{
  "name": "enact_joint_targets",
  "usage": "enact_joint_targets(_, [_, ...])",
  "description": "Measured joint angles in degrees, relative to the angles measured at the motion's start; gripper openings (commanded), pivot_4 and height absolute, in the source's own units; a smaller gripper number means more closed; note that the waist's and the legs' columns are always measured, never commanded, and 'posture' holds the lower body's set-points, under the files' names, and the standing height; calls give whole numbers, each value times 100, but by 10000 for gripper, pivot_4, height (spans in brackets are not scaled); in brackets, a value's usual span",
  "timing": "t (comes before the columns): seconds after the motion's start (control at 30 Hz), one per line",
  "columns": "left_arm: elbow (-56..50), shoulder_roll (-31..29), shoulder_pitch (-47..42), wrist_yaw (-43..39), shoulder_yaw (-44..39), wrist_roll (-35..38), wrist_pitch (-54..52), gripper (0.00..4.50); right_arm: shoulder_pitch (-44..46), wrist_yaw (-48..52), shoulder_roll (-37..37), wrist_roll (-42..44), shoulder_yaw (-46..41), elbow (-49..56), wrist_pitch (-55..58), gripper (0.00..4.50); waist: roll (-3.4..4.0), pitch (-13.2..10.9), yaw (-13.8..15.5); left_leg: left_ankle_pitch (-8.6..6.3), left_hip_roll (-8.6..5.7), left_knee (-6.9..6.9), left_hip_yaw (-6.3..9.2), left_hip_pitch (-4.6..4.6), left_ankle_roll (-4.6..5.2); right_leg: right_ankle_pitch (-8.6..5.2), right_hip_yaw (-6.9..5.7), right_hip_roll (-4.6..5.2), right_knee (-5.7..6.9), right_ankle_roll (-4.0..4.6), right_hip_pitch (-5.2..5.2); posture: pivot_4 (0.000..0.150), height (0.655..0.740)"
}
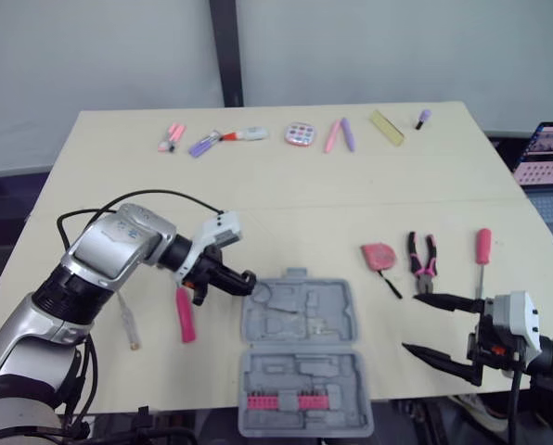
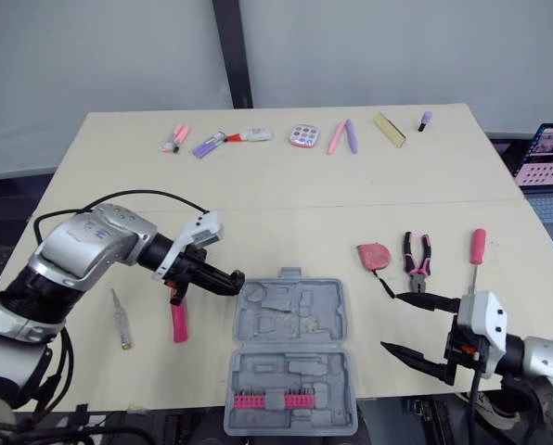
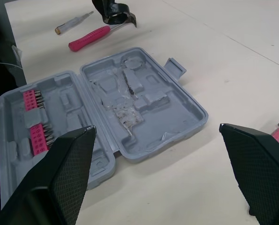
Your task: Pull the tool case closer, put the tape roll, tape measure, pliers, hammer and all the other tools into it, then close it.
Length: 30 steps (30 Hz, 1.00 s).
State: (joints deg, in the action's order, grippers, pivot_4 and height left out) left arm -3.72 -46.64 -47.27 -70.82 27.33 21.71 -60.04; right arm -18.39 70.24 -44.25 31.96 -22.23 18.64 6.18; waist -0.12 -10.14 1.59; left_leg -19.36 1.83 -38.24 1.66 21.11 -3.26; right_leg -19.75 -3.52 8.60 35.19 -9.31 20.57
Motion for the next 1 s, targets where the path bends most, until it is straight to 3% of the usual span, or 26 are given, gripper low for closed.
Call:
enact_joint_targets(0.37, [395,478,-186,85,533,-645,313,589,-237,-76,79,-52,0,43,-144,45000,0,0,-2,0,0,-1,-1,0,0,0,0,0,-1,0,0,1500,7400])
enact_joint_targets(1.0, [1165,1002,-210,103,703,-1351,1018,589,-458,-201,91,-49,-44,153,-229,45000,1,0,-11,0,0,1,-1,-2,0,0,-1,0,-1,0,0,1500,7400])
